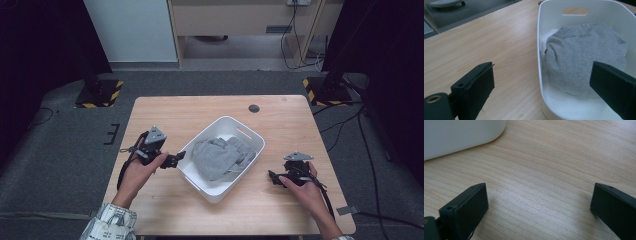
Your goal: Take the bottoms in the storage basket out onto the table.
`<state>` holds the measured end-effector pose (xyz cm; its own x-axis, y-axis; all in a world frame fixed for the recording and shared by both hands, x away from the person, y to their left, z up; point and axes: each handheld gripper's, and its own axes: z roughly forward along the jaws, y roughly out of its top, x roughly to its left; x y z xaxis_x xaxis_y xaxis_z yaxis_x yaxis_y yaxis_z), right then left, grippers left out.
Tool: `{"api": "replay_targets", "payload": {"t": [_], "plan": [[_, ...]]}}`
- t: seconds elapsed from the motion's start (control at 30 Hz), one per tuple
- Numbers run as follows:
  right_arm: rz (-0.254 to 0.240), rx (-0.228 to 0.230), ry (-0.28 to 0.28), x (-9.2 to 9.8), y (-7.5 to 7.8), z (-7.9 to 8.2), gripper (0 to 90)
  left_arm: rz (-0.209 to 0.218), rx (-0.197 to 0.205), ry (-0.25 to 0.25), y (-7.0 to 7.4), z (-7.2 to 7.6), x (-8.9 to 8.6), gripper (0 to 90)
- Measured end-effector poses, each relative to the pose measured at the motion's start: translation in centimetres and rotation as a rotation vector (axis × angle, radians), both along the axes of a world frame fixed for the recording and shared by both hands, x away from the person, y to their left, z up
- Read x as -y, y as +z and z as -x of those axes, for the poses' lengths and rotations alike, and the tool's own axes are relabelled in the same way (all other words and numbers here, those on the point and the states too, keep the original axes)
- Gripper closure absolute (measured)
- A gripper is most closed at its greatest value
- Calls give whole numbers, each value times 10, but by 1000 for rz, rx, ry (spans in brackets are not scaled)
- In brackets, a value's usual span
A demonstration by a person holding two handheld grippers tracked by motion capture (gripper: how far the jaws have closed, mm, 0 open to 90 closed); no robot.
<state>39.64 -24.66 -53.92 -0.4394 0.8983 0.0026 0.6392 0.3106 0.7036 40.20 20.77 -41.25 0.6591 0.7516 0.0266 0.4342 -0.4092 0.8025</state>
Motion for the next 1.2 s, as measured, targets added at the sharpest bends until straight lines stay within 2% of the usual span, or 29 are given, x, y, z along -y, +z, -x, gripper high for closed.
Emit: {"api": "replay_targets", "payload": {"t": [0.13, 0.3, 0.43, 0.53, 0.63, 0.77, 0.87, 1.03, 1.2], "plan": [[0, -2, -1, -2, 0, -3, 5, -11, -20, -3, 5, -7, 11, 38], [0, -2, 4, -2, 0, -4, 5, -35, -49, -52, 13, -7, 21, 42], [0, -1, 3, -2, 0, -6, 5, -64, -25, -80, 19, -5, 36, 40], [0, -1, -8, -3, 0, -5, 5, -52, -49, -81, 20, -8, 44, 48], [0, -3, -12, -3, 0, -5, 5, -91, -48, -85, 20, -8, 53, 56], [-1, -2, -8, -3, 0, -3, 5, -98, -52, -113, 19, -5, 65, 63], [-1, -4, -9, -3, 0, -3, 5, -97, -68, -140, 17, -8, 75, 67], [0, -3, -9, -4, 0, -3, 5, -153, -101, -190, 8, -20, 102, 77], [0, 0, -5, -2, 0, 1, 6, -172, -144, -197, -6, -37, 130, 79]]}}
